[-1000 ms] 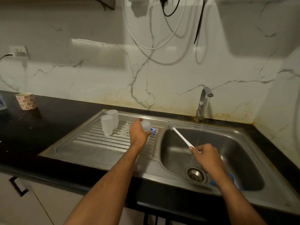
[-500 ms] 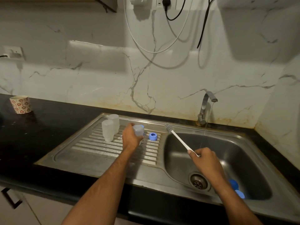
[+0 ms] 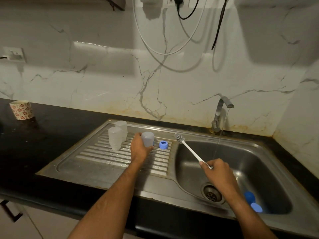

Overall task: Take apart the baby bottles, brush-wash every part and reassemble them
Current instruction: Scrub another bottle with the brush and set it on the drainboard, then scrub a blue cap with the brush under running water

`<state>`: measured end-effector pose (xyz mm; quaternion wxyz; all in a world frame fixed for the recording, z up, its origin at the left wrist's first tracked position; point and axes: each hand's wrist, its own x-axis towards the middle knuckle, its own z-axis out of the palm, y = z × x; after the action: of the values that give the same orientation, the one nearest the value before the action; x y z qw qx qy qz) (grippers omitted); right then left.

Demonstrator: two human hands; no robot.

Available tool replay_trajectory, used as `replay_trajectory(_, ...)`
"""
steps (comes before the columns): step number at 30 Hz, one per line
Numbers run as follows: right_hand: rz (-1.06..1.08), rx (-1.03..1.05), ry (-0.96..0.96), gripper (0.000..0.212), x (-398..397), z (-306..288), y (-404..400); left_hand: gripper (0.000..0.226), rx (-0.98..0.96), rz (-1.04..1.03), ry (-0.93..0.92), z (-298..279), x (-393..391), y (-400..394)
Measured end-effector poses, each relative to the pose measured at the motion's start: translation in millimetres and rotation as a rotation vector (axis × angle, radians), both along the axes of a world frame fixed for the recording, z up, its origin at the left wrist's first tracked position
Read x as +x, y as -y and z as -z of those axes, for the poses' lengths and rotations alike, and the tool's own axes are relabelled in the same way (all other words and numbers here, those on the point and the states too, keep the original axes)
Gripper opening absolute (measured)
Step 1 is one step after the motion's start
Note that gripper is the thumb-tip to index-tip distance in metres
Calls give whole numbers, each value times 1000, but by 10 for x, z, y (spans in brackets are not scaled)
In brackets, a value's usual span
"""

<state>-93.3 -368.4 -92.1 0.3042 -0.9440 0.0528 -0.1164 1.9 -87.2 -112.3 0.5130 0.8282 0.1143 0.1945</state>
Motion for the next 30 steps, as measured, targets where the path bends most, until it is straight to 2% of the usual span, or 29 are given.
replay_trajectory(17,-25,24,-23,28,-47,-23,20,74,-18,1,-19,51,34,42)
replay_trajectory(30,-14,19,-11,32,-2,26,58,77,-29,3,-2,-47,-22,11)
